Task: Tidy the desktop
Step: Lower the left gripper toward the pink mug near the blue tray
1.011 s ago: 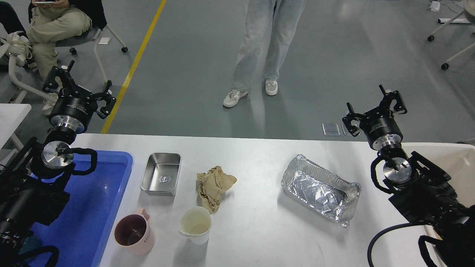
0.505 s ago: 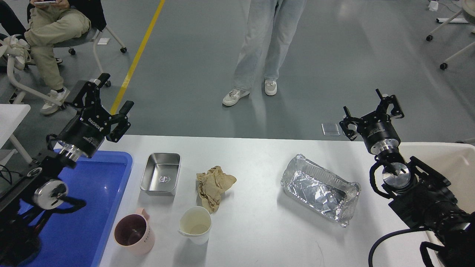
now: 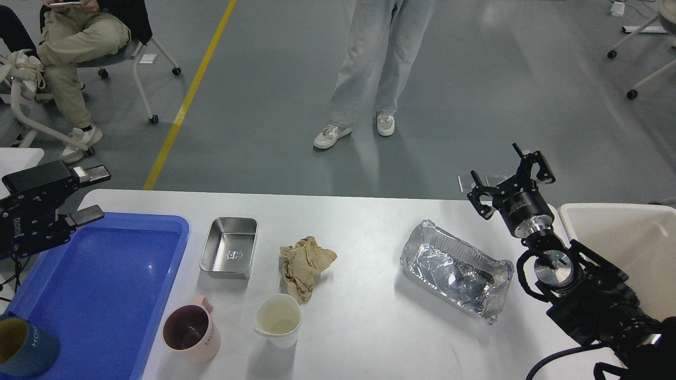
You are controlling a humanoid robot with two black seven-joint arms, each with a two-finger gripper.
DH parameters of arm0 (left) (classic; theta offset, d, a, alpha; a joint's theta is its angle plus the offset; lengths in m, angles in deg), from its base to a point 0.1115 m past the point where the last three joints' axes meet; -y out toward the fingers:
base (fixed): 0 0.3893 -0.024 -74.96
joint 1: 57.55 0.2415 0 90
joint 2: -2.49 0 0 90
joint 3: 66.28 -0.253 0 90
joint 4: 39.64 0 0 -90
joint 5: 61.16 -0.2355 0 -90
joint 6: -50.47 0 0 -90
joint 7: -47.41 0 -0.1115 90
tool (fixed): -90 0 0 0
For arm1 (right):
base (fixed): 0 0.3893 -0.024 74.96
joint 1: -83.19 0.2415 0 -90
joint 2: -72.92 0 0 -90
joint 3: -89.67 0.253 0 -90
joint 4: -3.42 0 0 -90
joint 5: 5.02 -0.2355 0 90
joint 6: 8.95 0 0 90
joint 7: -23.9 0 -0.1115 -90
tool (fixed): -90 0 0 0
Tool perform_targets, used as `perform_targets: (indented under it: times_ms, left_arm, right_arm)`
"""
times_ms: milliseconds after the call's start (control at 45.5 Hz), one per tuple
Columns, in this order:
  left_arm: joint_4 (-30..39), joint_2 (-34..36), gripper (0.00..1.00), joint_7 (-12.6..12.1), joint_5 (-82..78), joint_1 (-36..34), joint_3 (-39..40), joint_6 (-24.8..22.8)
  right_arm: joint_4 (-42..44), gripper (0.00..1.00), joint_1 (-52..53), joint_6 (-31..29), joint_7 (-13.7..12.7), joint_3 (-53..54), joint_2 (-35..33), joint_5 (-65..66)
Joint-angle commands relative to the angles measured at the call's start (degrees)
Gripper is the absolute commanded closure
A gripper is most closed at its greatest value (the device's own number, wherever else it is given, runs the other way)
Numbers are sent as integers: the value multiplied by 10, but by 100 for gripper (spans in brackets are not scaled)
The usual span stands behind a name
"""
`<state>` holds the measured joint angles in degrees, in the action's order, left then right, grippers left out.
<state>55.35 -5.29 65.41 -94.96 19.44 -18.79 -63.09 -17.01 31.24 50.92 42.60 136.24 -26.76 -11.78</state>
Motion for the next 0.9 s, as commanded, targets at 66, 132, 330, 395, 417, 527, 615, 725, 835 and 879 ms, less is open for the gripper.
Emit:
perform_targets:
  times_ms: [66,132,330,395,417,527,615,725,835,879]
  left_arm:
    - [41,90,3,3,-55,-1,-10,-11]
    - [48,115,3,3,-72,-1,-12,-14]
    - [54,156,4,1,-207,-1,-63,-2]
    - [54,157,4,1,-282,0,-90,25]
    - [53,157,4,1,-312,2,-101,41]
    - [49,157,4,1,-422,17,-161,111]
    - [49,155,4,1,-431,14,-171,125]
    - [49,153,4,1,-431,12,-170,125]
    - [48,152,4,2,-425,9,-168,123]
    - [47,151,4,5,-420,8,-167,121]
  right_arm:
    - [-3,0,-11,0,0,-1,10,4]
    - [-3,0,-12,0,0,-1,11,9]
    - [-3,0,-13,0,2,-1,15,46]
    - [-3,0,-13,0,2,0,19,46]
    - [-3,0,-14,0,2,-1,19,46]
    - [-3,0,-19,0,2,-1,19,46]
    - [-3,0,-19,0,3,-1,25,46]
    - [-3,0,-20,0,2,-1,31,48]
    - [-3,0,-20,1,3,-1,32,64]
    - [-2,0,-20,1,2,-1,32,66]
